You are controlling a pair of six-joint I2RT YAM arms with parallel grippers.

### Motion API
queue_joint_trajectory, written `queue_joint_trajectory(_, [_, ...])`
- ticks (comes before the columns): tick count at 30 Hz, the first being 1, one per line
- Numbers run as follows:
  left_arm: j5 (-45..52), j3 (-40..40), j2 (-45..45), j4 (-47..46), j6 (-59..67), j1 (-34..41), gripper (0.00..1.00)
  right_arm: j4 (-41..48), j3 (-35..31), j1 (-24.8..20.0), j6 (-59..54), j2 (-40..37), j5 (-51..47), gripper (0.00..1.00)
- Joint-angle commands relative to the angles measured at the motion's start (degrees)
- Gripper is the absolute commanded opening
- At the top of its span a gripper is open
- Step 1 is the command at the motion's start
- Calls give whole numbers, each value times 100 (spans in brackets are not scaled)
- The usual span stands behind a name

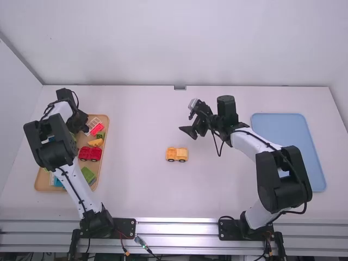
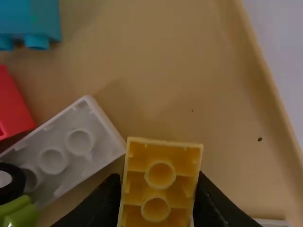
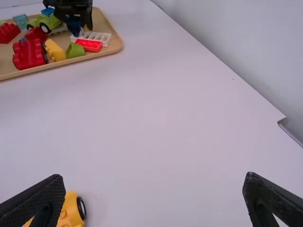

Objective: Assemble lego blocks to make yellow taxi

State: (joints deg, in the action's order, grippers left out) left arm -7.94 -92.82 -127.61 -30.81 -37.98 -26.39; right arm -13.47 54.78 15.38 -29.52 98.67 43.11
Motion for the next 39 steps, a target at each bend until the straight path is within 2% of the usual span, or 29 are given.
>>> queue_joint_trajectory(1, [7,33,11,-39,-15,26,30,26,76,-2,17,-20,48,99])
queue_joint_trajectory(2, [70,33,11,-35,-9,26,20,39,76,17,15,-20,50,99])
queue_joint_trajectory(5, [170,33,11,-15,2,24,14,46,76,-11,20,-20,50,99])
queue_joint_trajectory(13, [85,-157,13,46,48,15,13,52,76,15,20,-20,48,99])
queue_joint_trajectory(15, [85,-273,13,-61,50,-2,11,50,76,15,17,-20,50,99])
queue_joint_trajectory(18, [87,-680,13,-551,46,24,3,52,76,-9,17,-20,50,99])
queue_joint_trajectory(21, [103,-1029,13,-1115,20,11,2,55,76,15,15,-20,48,99])
queue_joint_trajectory(25, [101,-1388,13,-1873,7,33,9,79,76,11,17,-20,44,99])
queue_joint_trajectory(28, [94,-1370,13,-2004,9,48,9,92,76,-11,15,-20,48,99])
queue_joint_trajectory(33, [109,-953,11,-1714,4,68,5,157,76,-4,15,-20,50,99])
queue_joint_trajectory(35, [114,-721,11,-1410,4,68,9,179,76,-9,15,-20,48,99])
queue_joint_trajectory(39, [442,-376,11,-964,9,13,10,190,76,-7,17,-20,48,99])
